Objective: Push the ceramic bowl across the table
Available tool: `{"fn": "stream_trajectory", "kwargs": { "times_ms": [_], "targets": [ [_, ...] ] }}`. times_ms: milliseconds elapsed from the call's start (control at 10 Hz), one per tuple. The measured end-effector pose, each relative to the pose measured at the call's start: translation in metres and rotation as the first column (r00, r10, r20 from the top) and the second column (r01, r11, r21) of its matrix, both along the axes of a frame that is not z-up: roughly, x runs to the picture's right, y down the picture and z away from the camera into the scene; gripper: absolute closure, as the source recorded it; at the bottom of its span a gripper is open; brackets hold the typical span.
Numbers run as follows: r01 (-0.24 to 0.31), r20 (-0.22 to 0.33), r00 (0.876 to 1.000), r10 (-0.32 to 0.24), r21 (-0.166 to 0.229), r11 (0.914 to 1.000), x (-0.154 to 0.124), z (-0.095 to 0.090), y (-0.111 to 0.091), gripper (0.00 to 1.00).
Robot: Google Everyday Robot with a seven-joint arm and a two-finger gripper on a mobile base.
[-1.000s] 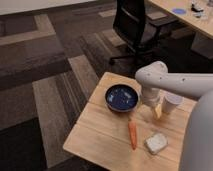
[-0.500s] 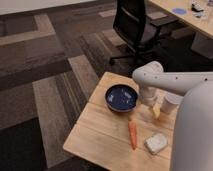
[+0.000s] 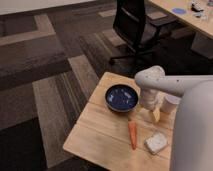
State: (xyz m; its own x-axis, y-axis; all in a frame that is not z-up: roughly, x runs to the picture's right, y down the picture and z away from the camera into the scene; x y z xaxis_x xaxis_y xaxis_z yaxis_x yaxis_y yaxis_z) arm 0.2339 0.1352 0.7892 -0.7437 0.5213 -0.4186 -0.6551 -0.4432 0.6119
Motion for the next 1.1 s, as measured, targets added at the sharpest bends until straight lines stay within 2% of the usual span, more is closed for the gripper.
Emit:
{"fn": "stream_trajectory", "kwargs": {
  "times_ms": [300,400,600,700,800,900,1000,1100],
  "targets": [
    [0.077,0.058,0.995,-0.077,0.005,0.997,-0.015,0.013,-0.025,0.35],
    [0.091,0.071,0.993,-0.091,-0.001,0.9959,-0.02,0.017,-0.027,0.35],
    [0.153,0.119,0.981,-0.15,-0.015,0.9881,-0.037,0.04,-0.038,0.35],
    [0.2,0.163,0.968,-0.192,-0.031,0.9794,-0.053,0.063,-0.046,0.35],
    [0.252,0.202,0.949,-0.24,-0.035,0.9671,-0.066,0.088,-0.063,0.35],
    [0.29,0.222,0.935,-0.277,-0.024,0.9569,-0.077,0.103,-0.077,0.35],
    [0.393,0.278,0.882,-0.382,0.017,0.9195,-0.113,0.132,-0.12,0.35],
    [0.465,0.32,0.828,-0.46,0.067,0.8828,-0.152,0.147,-0.155,0.35]
  ]
}}
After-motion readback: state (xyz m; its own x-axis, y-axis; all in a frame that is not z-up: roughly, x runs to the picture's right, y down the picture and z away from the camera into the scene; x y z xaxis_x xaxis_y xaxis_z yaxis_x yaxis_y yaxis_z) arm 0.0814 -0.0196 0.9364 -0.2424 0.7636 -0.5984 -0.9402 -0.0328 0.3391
